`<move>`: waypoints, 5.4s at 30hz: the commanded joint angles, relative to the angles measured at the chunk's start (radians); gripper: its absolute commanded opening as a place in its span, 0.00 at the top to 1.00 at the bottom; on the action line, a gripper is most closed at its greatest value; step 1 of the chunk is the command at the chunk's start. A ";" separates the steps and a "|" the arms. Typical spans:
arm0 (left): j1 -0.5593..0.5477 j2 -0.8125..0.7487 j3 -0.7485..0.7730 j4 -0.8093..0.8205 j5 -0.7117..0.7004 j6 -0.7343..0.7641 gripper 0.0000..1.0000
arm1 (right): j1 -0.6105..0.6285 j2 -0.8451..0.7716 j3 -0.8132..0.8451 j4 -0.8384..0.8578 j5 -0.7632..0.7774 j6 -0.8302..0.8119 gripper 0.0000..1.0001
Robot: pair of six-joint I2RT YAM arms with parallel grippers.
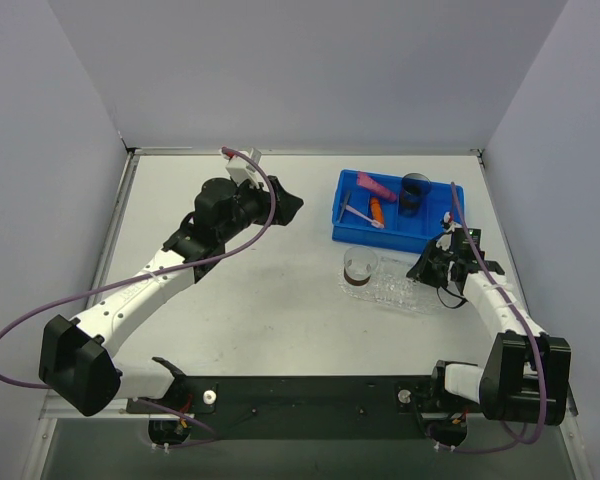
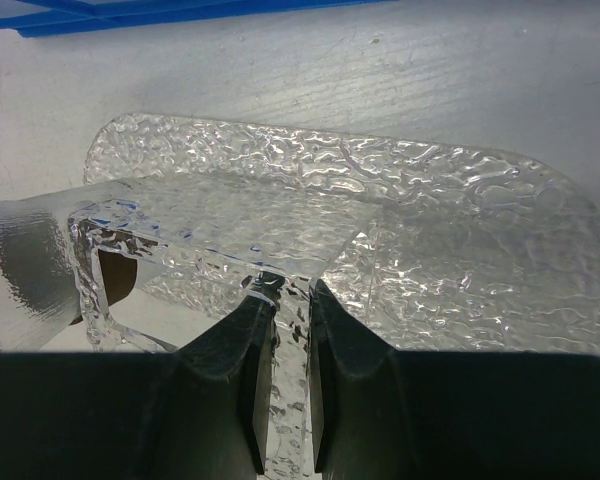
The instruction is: Prepare toiletry sets of a toothbrush and toothpaste on the tray
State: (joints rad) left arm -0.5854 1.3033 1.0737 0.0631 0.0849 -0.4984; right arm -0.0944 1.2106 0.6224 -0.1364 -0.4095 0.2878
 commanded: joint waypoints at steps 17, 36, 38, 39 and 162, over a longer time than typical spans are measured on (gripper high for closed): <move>0.006 -0.019 -0.001 0.049 0.016 -0.026 0.23 | 0.007 -0.011 -0.009 0.064 0.037 -0.004 1.00; 0.006 -0.027 -0.012 0.049 0.016 -0.034 0.23 | 0.005 -0.019 -0.010 0.060 0.058 0.001 0.76; 0.006 -0.026 -0.014 0.049 0.016 -0.034 0.23 | 0.008 -0.019 -0.012 0.060 0.060 -0.001 0.72; 0.006 -0.026 -0.012 0.049 0.015 -0.034 0.23 | 0.007 -0.019 -0.010 0.061 0.060 -0.001 0.71; 0.145 0.091 0.095 -0.040 0.044 -0.002 0.23 | 0.032 0.764 0.990 -0.120 0.319 0.300 0.97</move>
State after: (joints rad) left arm -0.4500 1.4235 1.1542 0.0021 0.1139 -0.4938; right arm -0.0711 1.9900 1.5635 -0.2440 -0.0765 0.5873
